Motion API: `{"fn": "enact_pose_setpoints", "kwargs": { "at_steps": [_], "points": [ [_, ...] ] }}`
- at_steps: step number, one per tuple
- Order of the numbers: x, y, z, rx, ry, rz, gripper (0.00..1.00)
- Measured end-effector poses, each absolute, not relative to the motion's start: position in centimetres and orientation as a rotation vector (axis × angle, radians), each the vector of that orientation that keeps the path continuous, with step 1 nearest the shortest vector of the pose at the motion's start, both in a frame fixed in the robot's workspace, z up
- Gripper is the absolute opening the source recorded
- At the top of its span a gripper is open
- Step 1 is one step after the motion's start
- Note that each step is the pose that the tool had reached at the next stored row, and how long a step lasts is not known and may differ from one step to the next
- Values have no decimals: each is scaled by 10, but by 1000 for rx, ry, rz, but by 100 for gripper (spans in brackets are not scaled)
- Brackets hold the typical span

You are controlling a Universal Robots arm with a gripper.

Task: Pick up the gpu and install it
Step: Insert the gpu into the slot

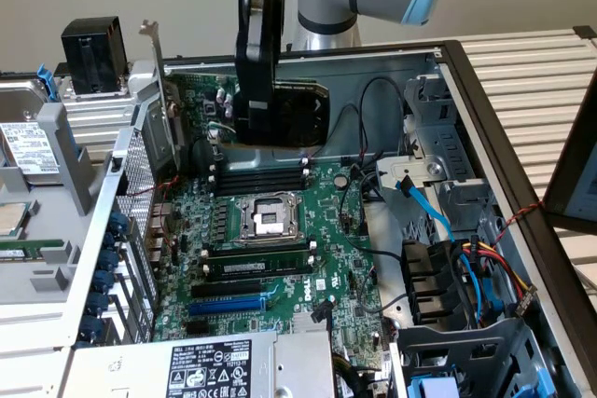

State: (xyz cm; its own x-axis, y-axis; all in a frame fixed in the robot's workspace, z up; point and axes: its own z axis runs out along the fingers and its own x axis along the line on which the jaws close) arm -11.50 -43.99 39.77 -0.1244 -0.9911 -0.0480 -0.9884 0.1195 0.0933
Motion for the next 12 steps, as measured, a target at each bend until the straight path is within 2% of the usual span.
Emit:
{"fn": "enact_pose_setpoints", "kwargs": {
  "at_steps": [4,12],
  "points": [
    [-115,-440,397,2123,-2291,-140,27],
    [-115,-440,398,2124,-2290,-139,27]
  ]
}}
